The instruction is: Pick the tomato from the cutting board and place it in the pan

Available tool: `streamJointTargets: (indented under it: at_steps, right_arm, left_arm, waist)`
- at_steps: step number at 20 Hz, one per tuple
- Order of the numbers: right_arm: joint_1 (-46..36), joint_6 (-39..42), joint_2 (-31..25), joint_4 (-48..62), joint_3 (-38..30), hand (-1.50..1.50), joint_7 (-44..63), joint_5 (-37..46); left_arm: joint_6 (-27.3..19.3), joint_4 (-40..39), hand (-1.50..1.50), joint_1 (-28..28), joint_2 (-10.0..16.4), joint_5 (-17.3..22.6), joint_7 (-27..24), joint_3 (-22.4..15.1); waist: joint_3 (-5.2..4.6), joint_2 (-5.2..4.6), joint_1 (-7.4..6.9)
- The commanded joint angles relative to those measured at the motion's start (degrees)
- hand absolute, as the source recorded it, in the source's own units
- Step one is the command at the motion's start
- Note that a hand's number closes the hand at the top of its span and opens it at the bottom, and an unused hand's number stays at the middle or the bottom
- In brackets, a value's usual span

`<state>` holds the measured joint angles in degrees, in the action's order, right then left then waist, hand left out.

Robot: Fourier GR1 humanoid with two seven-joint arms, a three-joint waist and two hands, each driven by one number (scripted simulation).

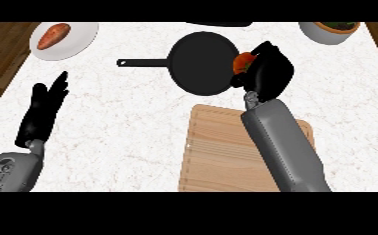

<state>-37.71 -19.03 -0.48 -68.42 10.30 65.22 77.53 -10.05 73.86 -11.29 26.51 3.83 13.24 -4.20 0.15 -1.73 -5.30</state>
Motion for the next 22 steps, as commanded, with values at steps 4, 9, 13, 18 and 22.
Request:
streamJointTargets:
  at_steps: [4,9,13,18,22]
  right_arm:
    - [-5.83,-16.8,0.46,15.84,-7.01,1.5,2.44,-7.14]
    - [-7.07,-26.18,0.46,21.11,-11.83,-1.5,-5.88,-15.62]
    - [-10.35,-30.76,0.46,26.98,-12.33,-1.5,-9.44,-20.88]
    - [-12.8,-36.34,0.47,32.5,-14.35,-1.5,-15.68,-24.23]
    - [-14.11,-43.42,0.46,33.83,-15.59,-1.5,-19.68,-25.06]
  left_arm:
    - [1.44,1.31,0.0,0.49,1.09,-0.03,-0.4,0.1]
    - [0.71,-0.85,0.0,-1.64,-0.85,-0.12,-0.88,-0.03]
    - [1.19,-0.91,0.0,-4.05,-1.26,-0.54,-0.33,-0.74]
    - [1.43,-1.62,0.0,-3.75,-0.8,-1.19,0.0,-0.92]
    - [1.72,-1.66,0.0,-3.26,-0.6,-1.19,-1.35,-0.63]
  waist:
    - [0.08,-0.28,-2.04]
    - [0.17,-1.23,-1.92]
    - [0.19,-1.5,-2.83]
    - [0.2,-1.57,-3.14]
    - [0.17,-1.71,-3.83]
